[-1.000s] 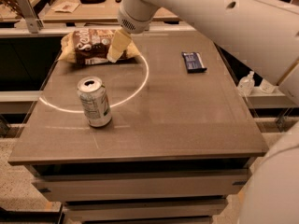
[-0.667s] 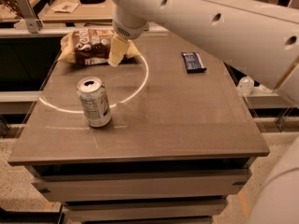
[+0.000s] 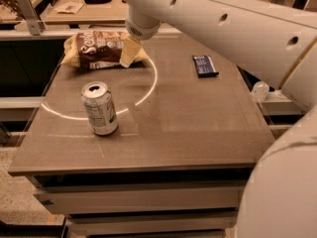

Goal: Move brown chip bag near rxbar chocolate

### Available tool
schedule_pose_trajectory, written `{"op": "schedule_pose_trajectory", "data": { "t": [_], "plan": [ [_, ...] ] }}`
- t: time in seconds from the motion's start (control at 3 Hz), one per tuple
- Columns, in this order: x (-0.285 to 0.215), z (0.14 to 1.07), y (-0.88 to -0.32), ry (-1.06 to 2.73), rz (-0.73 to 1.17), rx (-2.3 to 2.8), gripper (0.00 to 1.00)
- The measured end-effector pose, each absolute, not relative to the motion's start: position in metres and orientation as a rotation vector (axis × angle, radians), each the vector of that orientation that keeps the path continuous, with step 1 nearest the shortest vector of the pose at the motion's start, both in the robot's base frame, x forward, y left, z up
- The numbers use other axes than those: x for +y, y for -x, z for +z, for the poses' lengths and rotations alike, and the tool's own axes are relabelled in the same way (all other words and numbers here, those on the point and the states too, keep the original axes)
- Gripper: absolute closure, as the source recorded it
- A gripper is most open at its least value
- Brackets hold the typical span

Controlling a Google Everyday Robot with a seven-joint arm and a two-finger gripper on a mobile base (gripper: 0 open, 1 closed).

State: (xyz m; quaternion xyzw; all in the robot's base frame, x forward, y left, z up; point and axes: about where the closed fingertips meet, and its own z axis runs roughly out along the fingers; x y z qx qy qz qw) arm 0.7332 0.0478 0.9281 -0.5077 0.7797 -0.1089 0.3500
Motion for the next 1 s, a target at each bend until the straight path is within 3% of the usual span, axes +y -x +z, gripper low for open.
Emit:
{"op": "schedule_pose_trajectory", "data": {
  "t": [1.0],
  "plan": [
    [0.095,0.926,-0.746,1.222,-0.026,1.973,0.00]
  ]
}}
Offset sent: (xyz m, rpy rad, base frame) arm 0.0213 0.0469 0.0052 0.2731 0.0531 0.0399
